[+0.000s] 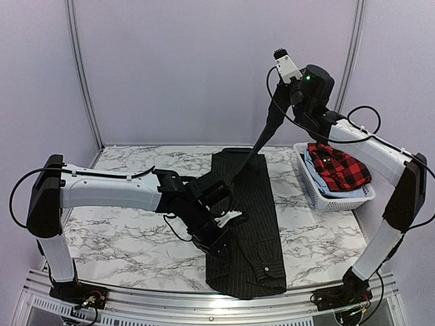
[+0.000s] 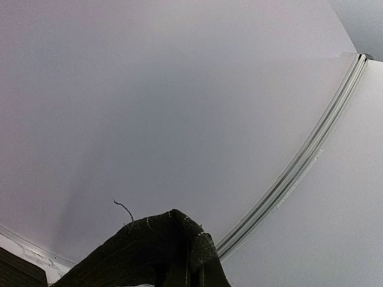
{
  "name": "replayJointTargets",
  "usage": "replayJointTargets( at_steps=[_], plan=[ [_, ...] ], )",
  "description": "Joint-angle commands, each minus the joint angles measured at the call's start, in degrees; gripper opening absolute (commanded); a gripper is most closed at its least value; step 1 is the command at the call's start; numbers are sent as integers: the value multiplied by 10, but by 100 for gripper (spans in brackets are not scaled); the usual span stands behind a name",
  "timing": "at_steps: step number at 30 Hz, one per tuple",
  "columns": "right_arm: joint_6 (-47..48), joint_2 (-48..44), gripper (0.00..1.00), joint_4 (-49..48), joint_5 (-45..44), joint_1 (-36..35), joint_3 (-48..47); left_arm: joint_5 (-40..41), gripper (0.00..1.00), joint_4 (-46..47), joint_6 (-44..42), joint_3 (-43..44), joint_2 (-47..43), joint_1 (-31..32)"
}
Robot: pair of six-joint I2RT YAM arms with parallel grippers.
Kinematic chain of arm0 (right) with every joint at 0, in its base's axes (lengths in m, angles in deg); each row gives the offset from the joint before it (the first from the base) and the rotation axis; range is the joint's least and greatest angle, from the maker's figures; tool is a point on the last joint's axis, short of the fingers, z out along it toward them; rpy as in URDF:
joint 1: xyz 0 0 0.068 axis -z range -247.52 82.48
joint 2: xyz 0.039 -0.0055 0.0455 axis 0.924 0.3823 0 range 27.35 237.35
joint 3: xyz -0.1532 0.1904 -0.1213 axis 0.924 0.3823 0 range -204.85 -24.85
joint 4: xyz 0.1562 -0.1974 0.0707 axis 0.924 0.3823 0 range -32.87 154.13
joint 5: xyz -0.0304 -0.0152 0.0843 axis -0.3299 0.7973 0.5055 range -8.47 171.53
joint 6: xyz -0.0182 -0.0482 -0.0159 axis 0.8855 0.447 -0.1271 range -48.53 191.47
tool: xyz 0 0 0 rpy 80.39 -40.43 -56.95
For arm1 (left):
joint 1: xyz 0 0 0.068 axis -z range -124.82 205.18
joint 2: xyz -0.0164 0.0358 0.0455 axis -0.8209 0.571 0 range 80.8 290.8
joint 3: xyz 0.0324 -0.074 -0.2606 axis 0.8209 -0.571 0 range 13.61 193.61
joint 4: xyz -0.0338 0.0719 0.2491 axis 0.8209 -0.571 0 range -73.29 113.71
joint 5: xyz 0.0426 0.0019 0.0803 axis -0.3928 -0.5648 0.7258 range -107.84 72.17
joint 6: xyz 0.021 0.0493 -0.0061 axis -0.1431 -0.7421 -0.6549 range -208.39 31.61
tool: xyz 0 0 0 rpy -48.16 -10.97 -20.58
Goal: Fold and stack the long sleeve shirts
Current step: Fold the 1/3-folded shirt at the center of the board.
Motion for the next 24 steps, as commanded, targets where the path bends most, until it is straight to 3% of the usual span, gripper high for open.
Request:
replayJointTargets(
  at_steps=[1,17,24],
  plan=[
    [10,-10,0,-8,2,5,-42,-28,2,-15,-12,25,15,9],
    [29,6,0,8,0,4,-90,-48,3,-18,-14,78,54,16],
    [28,7,0,3,-10,4,-63,-54,3,-18,-16,114,89,17]
  ],
)
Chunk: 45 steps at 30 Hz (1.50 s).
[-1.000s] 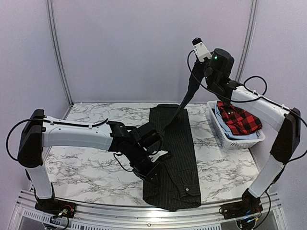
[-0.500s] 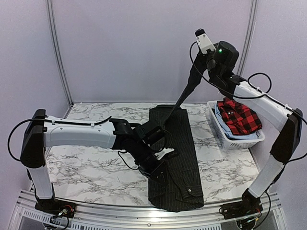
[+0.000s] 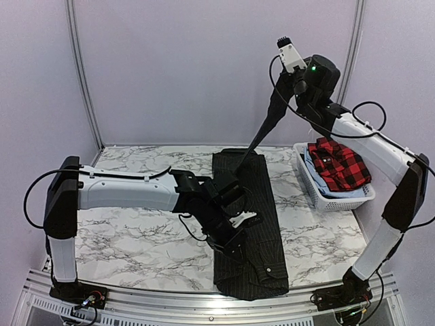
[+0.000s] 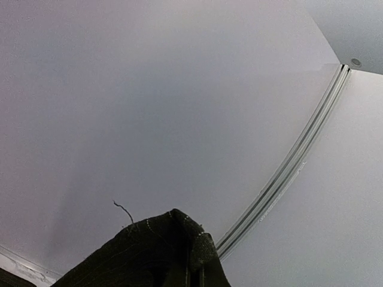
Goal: Fold and stack the long sleeve shirts
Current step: Fold the 1/3-folded shirt at the center of the board.
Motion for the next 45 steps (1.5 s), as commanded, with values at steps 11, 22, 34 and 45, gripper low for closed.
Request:
replayJointTargets(
  at_steps=[11,22,34,45],
  plan=[
    [1,0,0,-12,-24,8,24,-26,3,-12,-18,47,63,6],
    [-10,-22,0,-15,-33,14,57,-39,3,-12,-28,73,109,6],
    [-35,-45,0,-12,-44,21,105,-53,5,-9,-52,91,159,6],
    [-66,-61,0,6,-40,22,139,-79,13,14,-69,86,199,6]
  ],
)
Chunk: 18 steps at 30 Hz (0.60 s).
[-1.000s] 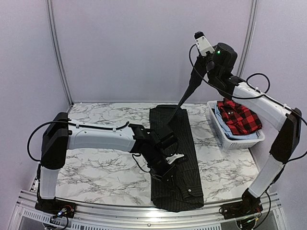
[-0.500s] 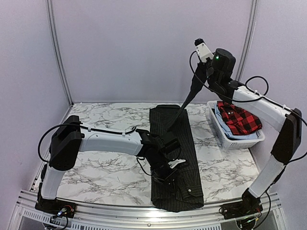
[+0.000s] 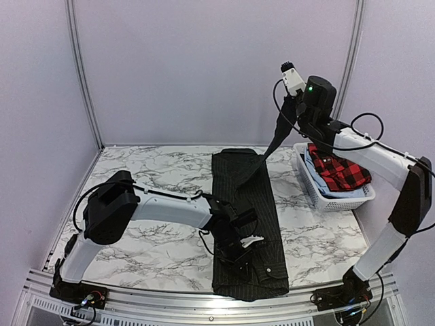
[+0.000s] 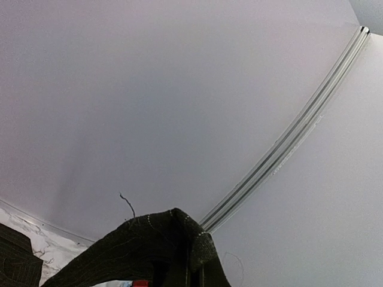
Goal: Fold and stack the long sleeve shirts
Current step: Fold the 1/3-folded shirt at the center of the board.
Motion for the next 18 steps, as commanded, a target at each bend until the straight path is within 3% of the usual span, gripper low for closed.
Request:
replayJointTargets(
  at_steps=[1,10,14,18],
  plan=[
    [-27,-21,0,9,-2,5,1,-15,15,9,-16,4,4,5],
    [-90,-48,0,60,59,5,19,27,44,24,3,2,-101,-8],
    [-109,-67,0,74,95,4,40,43,47,35,13,-18,-154,-32],
    [-127,-86,0,80,126,3,63,76,43,40,24,-49,-190,-91]
  ],
)
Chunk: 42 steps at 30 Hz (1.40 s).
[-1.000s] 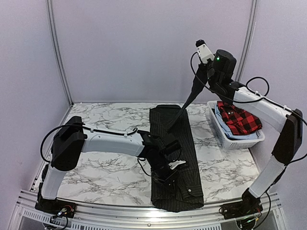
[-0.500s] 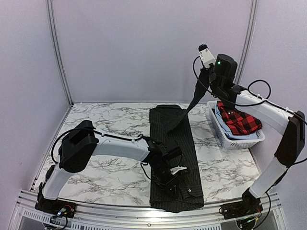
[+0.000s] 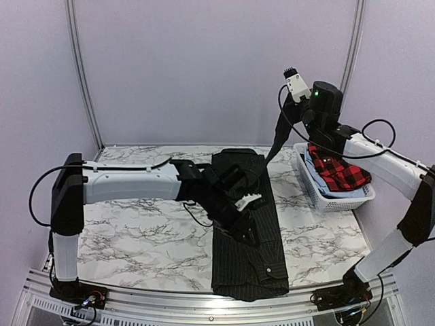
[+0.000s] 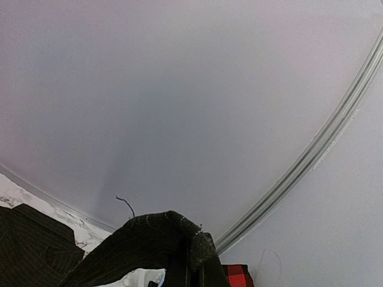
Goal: Fold and stack the long sleeve shirts
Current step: Fold the 1/3-folded shirt at the center of the board, then smooth out the rectangle-folded shirt at the center of the board.
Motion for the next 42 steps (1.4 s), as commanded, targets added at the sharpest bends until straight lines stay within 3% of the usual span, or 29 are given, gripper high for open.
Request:
replayJointTargets(
  at_steps=[1,5,12,23,27,35,42],
  plan=[
    [-38,-32,0,15,50,3,14,49,41,15,18,-36,-39,-72],
    [-54,-46,0,21,67,0,28,72,36,37,26,-49,-37,-128],
    [-73,-55,0,35,76,-2,40,95,23,79,40,-2,41,-197],
    [-111,-70,0,60,108,-7,59,81,16,133,59,-54,108,-208],
    [-118,-67,0,65,113,-13,59,70,15,145,54,-84,110,-208],
    [-117,-53,0,69,109,-25,57,51,29,149,44,-155,20,-190],
    [-116,-43,0,71,104,-32,52,53,27,163,57,-220,-29,-148]
  ],
)
